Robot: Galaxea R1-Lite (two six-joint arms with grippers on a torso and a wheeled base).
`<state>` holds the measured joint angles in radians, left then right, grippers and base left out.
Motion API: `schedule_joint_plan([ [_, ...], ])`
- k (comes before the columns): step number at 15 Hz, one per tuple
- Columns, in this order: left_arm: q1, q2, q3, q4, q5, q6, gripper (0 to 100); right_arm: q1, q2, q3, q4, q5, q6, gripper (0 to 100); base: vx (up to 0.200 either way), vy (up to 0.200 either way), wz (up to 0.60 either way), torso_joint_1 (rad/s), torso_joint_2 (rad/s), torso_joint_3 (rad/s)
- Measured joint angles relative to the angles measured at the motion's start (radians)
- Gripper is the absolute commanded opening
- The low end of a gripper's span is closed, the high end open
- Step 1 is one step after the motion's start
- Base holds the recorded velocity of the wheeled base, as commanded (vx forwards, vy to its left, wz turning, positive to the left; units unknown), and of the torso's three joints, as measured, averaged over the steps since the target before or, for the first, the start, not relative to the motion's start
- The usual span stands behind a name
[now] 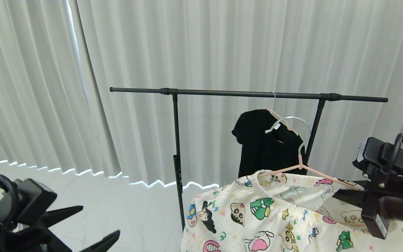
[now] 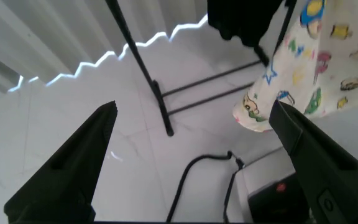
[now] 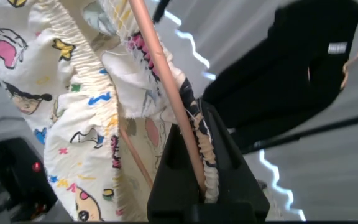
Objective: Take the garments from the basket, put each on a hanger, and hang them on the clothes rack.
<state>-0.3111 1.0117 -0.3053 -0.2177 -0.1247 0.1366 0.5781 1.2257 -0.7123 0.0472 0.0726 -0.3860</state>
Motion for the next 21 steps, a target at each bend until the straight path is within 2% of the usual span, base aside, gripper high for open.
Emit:
schedule_joint_plan([
  [2, 0.0, 0.015, -0.09, -0.001, 0.003, -0.076, 100, -0.005, -0.003, -0.006, 0.041, -0.081, 0.045, 0, 0.0, 0.0, 0.0, 0.0, 0.0, 0.0],
  [4, 0.0, 0.045, -0.147, -0.001, 0.023, -0.119, 100, -0.006, -0.003, -0.011, 0.106, -0.143, 0.104, 0, 0.0, 0.0, 0.0, 0.0, 0.0, 0.0],
  [7, -0.001, 0.111, -0.171, 0.003, 0.177, -0.123, 100, -0.006, 0.003, -0.028, 0.218, -0.233, 0.231, 0, 0.0, 0.0, 0.0, 0.0, 0.0, 0.0],
  [9, -0.005, 0.169, -0.174, 0.0, 0.304, -0.127, 100, -0.007, 0.01, -0.051, 0.335, -0.319, 0.39, 0, 0.0, 0.0, 0.0, 0.0, 0.0, 0.0],
  [12, -0.029, 0.208, -0.174, -0.002, 0.315, -0.125, 100, -0.032, 0.023, -0.091, 0.444, -0.416, 0.526, 0, 0.0, 0.0, 0.0, 0.0, 0.0, 0.0],
  [15, -0.041, 0.214, -0.174, -0.036, 0.319, -0.125, 100, -0.097, 0.038, -0.105, 0.469, -0.46, 0.593, 0, 0.0, 0.0, 0.0, 0.0, 0.0, 0.0],
  [18, -0.043, 0.216, -0.174, -0.041, 0.319, -0.12, 100, -0.154, 0.042, -0.107, 0.469, -0.477, 0.602, 0, 0.0, 0.0, 0.0, 0.0, 0.0, 0.0],
  [21, -0.043, 0.218, -0.173, -0.042, 0.319, -0.12, 100, -0.163, 0.042, -0.122, 0.463, -0.476, 0.602, 0, 0.0, 0.0, 0.0, 0.0, 0.0, 0.0],
])
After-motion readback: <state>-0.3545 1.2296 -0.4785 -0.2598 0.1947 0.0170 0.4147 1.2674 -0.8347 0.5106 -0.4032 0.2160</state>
